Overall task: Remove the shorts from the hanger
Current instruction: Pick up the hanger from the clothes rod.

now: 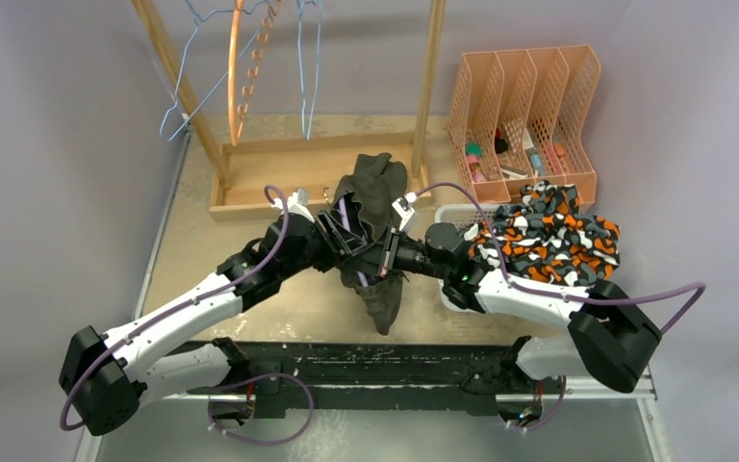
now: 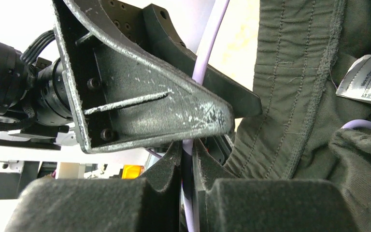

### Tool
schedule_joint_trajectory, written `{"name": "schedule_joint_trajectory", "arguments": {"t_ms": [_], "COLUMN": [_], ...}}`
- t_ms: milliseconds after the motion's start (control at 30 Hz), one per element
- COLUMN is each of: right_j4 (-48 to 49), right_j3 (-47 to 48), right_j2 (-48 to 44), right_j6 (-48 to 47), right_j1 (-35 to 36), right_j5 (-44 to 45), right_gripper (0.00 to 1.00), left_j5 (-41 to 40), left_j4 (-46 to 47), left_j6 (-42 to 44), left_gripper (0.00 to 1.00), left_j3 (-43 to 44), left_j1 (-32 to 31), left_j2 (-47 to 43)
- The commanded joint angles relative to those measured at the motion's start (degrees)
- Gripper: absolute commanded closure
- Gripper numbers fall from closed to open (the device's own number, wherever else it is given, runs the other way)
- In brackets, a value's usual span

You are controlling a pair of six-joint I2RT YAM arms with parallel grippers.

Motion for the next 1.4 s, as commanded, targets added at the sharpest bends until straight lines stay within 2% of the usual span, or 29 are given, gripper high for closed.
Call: {"name": "schedule_joint_trajectory", "arguments": {"t_ms": [0,133,267,300,500,633,733,767,900,1067,1133,1233,1367], "right_j4": [5.11,4.94,4.86,4.7,1.55,1.61,1.44,1.51,0.34,0.84,-1.14,-9.41,-25.12], "right_j3": [2.93,2.48,2.54,2.67,4.68,5.63,6.45,6.43,6.16,3.82,4.13,6.47,9.97], "right_j2": [-0.91,-1.08,-1.19,-1.21,-0.95,-0.47,0.43,0.54,0.46,-2.6,-4.67,-8.53,-12.86], "right_j6": [-1.47,-1.59,-2.04,-2.29,-4.59,-4.78,-4.34,-4.15,-4.27,-3.43,-4.08,-6.85,-9.98], "right_j1": [0.74,0.86,0.97,1.05,1.78,1.89,1.96,1.94,2.06,2.07,2.07,2.04,2.02], "right_j5": [-0.69,-0.82,-1.14,-1.3,-1.03,-0.65,-0.18,-0.01,-0.07,-0.01,0.9,4.46,13.22], "right_gripper": [1.0,1.0,1.0,1.0,1.0,1.0,1.0,1.0,1.0,0.75,0.59,0.52,0.5], "left_j5": [-3.33,-3.96,-3.56,-3.43,-2.35,-1.62,-3.01,-3.55,-5.46,-7.32,-7.68,-8.26,-8.74], "left_j4": [1.23,0.79,0.86,0.94,1.41,1.24,0.66,0.39,-1.72,-4.25,-5.52,-6.53,-6.16], "left_j6": [1.08,1.28,1.73,1.79,2.38,2.95,2.96,2.95,3.84,5.8,7.33,9.21,9.94], "left_gripper": [0.54,0.58,0.76,0.77,0.77,0.71,0.75,0.77,0.98,1.0,1.0,1.0,1.0], "left_j3": [2.71,3.03,3.03,3.03,3.31,3.17,3.0,3.0,3.61,4.97,6.19,7.56,8.55], "left_j1": [-0.24,-0.24,-0.26,-0.24,-0.25,-0.35,-0.4,-0.36,-0.33,-0.34,-0.35,-0.33,-0.4], "left_j2": [-1.51,-1.49,-0.96,-0.92,-0.11,0.48,-0.23,-0.69,-1.89,-2.65,-2.58,-2.85,-3.94]}}
